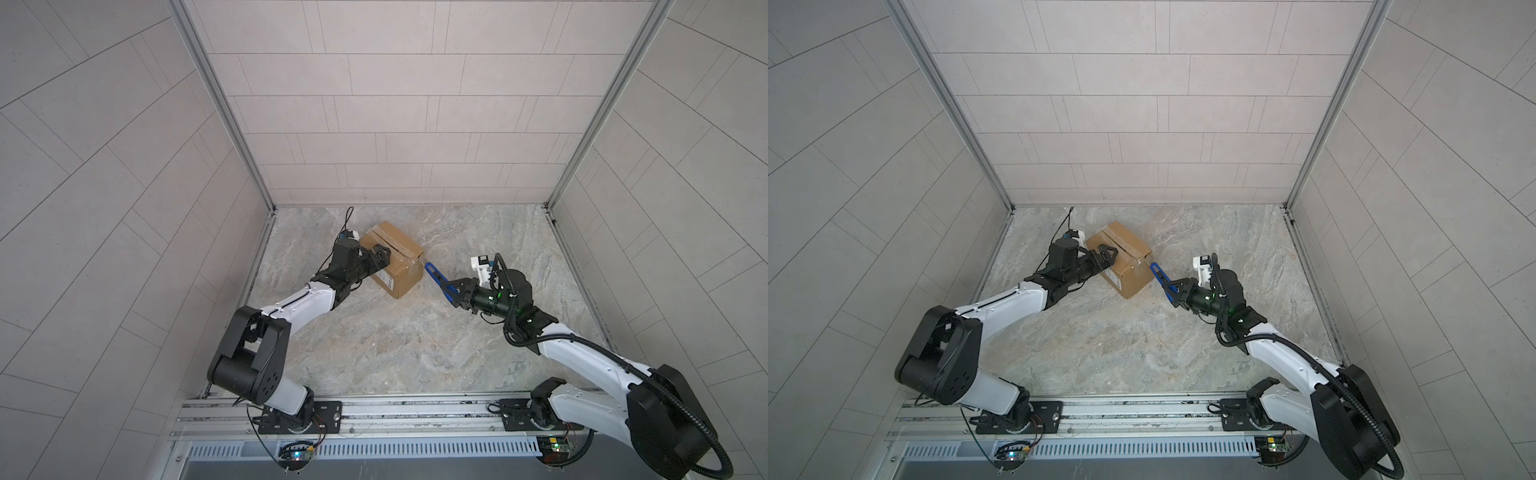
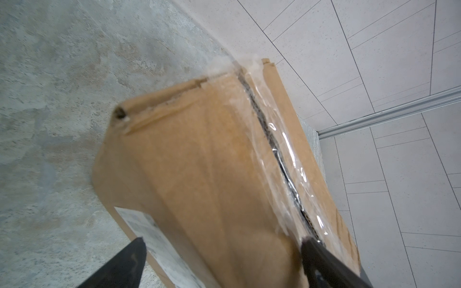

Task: Unpack the express box
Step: 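Push the knife along the end-face seam while the left gripper holds the box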

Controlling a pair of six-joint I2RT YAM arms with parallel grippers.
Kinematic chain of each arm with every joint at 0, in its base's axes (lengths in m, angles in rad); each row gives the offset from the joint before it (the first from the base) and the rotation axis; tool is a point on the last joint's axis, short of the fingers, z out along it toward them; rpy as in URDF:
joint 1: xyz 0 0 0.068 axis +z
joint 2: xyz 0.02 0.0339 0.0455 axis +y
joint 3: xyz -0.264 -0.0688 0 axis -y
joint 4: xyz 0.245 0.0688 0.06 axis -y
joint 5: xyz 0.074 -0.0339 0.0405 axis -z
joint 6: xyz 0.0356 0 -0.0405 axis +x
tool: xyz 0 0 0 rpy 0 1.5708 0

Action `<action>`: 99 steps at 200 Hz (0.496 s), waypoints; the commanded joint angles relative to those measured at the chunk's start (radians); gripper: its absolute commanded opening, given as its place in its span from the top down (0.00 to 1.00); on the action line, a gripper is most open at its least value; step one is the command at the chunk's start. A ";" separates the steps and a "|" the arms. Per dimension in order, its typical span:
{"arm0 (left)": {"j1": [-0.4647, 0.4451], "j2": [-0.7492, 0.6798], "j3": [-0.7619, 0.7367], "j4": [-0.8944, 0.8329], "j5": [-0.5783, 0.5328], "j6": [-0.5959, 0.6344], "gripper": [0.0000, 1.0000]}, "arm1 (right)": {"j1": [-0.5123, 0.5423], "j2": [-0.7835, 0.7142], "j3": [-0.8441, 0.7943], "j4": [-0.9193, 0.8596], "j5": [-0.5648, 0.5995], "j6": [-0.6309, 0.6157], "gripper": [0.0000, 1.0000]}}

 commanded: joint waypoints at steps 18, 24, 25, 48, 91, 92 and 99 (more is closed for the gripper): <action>0.003 -0.009 -0.022 -0.003 0.007 0.000 0.01 | 0.029 0.040 0.033 0.060 -0.035 0.003 1.00; 0.003 -0.008 -0.022 -0.003 0.008 -0.001 0.01 | 0.030 0.045 0.033 0.061 -0.035 0.000 1.00; 0.003 -0.008 -0.021 -0.003 0.008 -0.001 0.01 | 0.030 0.046 0.033 0.061 -0.035 0.000 1.00; 0.004 -0.008 -0.022 -0.001 0.008 -0.003 0.01 | 0.030 0.054 0.041 0.067 -0.043 0.001 1.00; 0.003 -0.007 -0.023 0.005 0.010 -0.009 0.01 | 0.030 0.018 0.069 0.046 -0.038 0.012 1.00; 0.003 -0.008 -0.023 0.005 0.010 -0.009 0.01 | 0.030 0.016 0.069 0.045 -0.037 0.012 1.00; 0.003 -0.007 -0.023 0.004 0.009 -0.010 0.01 | 0.030 0.013 0.071 0.040 -0.035 0.014 1.00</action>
